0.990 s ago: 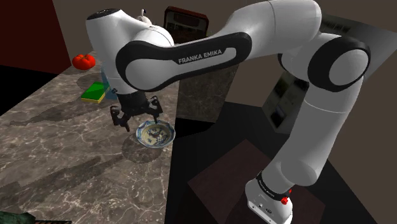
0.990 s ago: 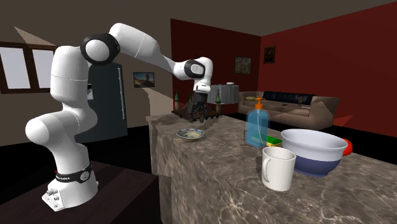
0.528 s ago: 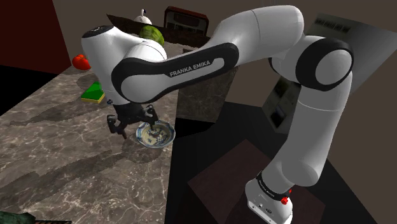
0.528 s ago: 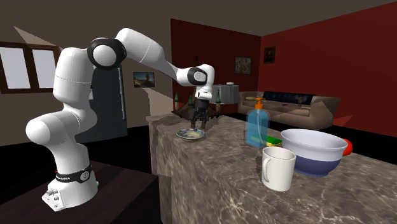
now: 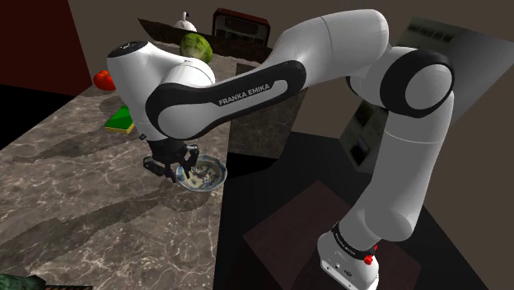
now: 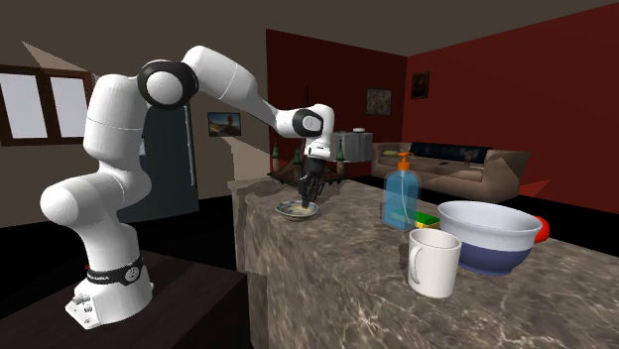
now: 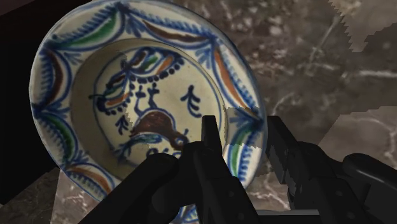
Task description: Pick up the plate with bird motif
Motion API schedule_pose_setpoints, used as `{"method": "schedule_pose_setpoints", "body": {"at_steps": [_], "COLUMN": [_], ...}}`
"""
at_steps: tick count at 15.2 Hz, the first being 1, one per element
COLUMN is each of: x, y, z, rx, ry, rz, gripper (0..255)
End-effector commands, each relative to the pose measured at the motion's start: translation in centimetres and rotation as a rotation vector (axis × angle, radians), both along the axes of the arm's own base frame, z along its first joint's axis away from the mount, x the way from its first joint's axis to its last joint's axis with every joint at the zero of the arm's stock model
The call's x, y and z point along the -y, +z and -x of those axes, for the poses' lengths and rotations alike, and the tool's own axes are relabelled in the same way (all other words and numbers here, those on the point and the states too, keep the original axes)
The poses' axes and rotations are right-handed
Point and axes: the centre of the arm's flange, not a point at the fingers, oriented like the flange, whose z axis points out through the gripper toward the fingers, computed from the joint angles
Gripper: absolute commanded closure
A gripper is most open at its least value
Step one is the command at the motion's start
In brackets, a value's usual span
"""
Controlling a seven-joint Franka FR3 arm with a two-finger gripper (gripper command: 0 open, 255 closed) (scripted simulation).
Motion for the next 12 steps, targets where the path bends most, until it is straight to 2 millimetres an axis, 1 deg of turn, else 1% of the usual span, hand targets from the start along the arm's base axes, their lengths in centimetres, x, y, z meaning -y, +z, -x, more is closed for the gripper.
{"method": "schedule_pose_setpoints", "body": {"at_steps": [1, 5, 12], "x": [0.0, 0.0, 0.0], "y": [0.0, -0.1, 3.6], "z": [0.0, 0.0, 0.0], "rx": [-0.001, -0.001, -0.001], "ry": [0.000, 0.000, 0.000], "rz": [0.000, 0.000, 0.000], "gripper": [255, 255, 255]}}
